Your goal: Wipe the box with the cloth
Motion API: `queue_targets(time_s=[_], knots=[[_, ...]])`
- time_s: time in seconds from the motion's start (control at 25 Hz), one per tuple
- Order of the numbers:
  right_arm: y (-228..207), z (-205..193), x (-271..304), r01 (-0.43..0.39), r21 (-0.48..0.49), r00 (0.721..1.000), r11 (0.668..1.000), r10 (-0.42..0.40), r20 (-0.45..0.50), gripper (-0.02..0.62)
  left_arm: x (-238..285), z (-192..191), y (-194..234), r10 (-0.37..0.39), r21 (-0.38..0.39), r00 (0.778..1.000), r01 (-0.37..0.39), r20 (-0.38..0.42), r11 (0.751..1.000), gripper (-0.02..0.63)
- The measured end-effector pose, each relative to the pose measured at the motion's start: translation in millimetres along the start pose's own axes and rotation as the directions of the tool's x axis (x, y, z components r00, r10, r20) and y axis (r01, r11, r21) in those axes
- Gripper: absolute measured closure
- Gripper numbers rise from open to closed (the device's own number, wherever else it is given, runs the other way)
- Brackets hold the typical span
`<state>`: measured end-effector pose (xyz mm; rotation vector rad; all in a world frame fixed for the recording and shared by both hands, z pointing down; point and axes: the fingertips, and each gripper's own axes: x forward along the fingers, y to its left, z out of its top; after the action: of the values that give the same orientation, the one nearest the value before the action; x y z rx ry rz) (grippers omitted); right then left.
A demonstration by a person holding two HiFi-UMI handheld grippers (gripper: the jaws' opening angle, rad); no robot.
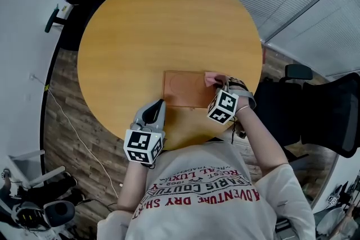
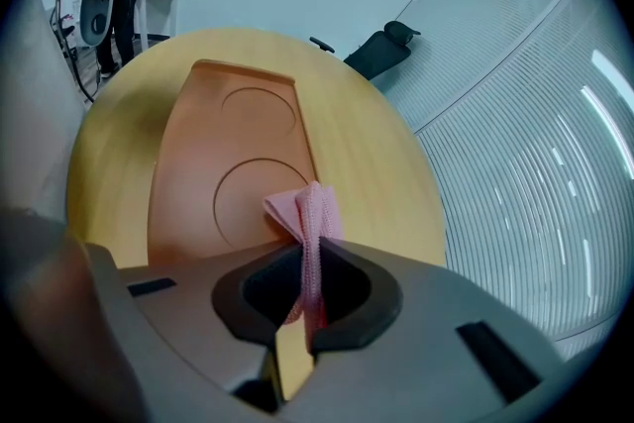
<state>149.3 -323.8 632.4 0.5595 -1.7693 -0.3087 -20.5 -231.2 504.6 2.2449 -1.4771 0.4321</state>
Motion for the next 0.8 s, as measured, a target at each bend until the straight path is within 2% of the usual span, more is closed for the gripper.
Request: queue_targets(time_s=[0.4, 0.8], knots=[[21, -5, -10, -0.003, -0.006, 1.0, 1.0, 0.003, -0.025, 0.563, -7, -7, 2, -0.008, -0.003, 1.0, 0.008, -0.005, 1.0, 0.597], [45, -3, -24, -0.009, 0.037, 0.999, 0.999, 0.011, -0.051, 0.563, -22, -11, 5, -0.035, 0.003, 0.999, 0.035, -0.002, 0.999, 0.597]])
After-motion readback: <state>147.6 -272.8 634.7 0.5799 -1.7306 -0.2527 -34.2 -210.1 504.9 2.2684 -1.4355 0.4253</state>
